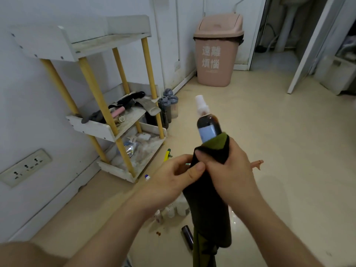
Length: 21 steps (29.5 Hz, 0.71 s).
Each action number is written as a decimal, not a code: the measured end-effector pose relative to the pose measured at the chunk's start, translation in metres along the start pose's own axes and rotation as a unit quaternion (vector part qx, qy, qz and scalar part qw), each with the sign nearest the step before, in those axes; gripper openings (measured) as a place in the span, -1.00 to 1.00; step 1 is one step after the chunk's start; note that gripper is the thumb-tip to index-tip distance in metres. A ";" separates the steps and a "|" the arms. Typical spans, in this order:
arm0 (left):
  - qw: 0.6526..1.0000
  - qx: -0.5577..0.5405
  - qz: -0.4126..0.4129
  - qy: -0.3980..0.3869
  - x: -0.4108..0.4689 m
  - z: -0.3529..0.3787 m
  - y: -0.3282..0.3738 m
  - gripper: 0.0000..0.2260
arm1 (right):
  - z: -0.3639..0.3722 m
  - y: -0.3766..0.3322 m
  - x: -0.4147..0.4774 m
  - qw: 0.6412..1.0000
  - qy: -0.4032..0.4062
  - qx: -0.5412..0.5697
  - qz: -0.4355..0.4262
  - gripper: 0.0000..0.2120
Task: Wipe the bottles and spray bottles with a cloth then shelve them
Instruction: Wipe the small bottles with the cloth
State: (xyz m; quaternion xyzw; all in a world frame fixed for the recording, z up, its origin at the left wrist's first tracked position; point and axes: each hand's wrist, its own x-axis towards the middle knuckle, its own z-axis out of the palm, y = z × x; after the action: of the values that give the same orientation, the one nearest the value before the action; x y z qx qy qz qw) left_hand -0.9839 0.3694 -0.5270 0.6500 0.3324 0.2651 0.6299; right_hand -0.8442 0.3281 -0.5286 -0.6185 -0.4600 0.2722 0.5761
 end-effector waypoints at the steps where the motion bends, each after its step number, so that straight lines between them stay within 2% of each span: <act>1: 1.000 0.003 -0.014 -0.026 -0.001 -0.007 -0.001 -0.68 | -0.004 -0.001 0.004 0.997 -0.018 0.066 0.044 -0.87; 3: 0.994 0.080 -0.041 -0.060 0.000 -0.016 -0.011 -0.74 | -0.011 -0.005 0.008 0.985 -0.045 0.130 0.102 -0.82; 5: 0.981 0.173 -0.056 -0.063 0.002 -0.019 -0.028 -0.83 | -0.018 -0.009 0.012 0.985 -0.057 0.132 0.097 -0.76; 6: 0.982 0.176 -0.054 -0.040 0.004 -0.022 -0.033 -0.83 | -0.021 -0.011 0.013 0.989 -0.059 0.111 0.079 -0.75; 8: 0.985 0.154 -0.038 0.063 0.010 -0.031 -0.029 -0.83 | -0.032 -0.009 0.015 0.998 -0.058 0.011 0.026 -0.80; 10: 0.961 0.179 0.018 0.208 0.014 -0.041 -0.012 -0.87 | -0.041 -0.003 0.013 0.989 -0.067 -0.129 -0.011 -0.83; 12: 0.897 0.276 0.113 0.326 0.015 -0.044 0.001 -0.85 | -0.040 0.006 0.006 0.981 -0.074 -0.176 -0.041 -0.82; 13: 0.862 0.318 0.147 0.366 0.016 -0.041 0.003 -0.84 | -0.037 0.010 0.002 0.981 -0.076 -0.168 -0.057 -0.82; 14: 0.844 0.332 0.156 0.391 0.017 -0.036 0.002 -0.85 | -0.031 0.011 -0.003 0.982 -0.081 -0.154 -0.074 -0.82; 15: 0.850 0.306 0.147 0.402 0.017 -0.030 0.000 -0.85 | -0.024 0.014 -0.006 0.981 -0.092 -0.143 -0.090 -0.80; 16: 0.877 0.233 0.126 0.402 0.018 -0.026 -0.003 -0.88 | -0.018 0.014 -0.009 0.980 -0.105 -0.130 -0.108 -0.77; 17: 0.908 0.116 0.104 0.388 0.018 -0.020 -0.003 -0.92 | -0.013 0.015 -0.012 0.979 -0.113 -0.119 -0.122 -0.76; 18: 0.929 -0.015 0.083 0.360 0.019 -0.014 -0.002 -0.86 | -0.009 0.014 -0.014 0.980 -0.117 -0.102 -0.128 -0.77; 19: 0.935 -0.135 0.066 0.322 0.019 -0.009 -0.001 -0.72 | -0.006 0.013 -0.017 0.982 -0.118 -0.076 -0.123 -0.80; 21: 0.920 -0.299 0.074 0.242 0.016 0.000 -0.004 -0.47 | -0.002 0.009 -0.021 0.989 -0.125 0.003 -0.084 -0.82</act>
State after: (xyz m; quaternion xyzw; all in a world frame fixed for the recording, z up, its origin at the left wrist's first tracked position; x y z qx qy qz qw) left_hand -0.9736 0.3817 -0.5319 0.3698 0.3305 0.5478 0.6737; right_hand -0.8492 0.3099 -0.5405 -0.5370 -0.5776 0.2992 0.5371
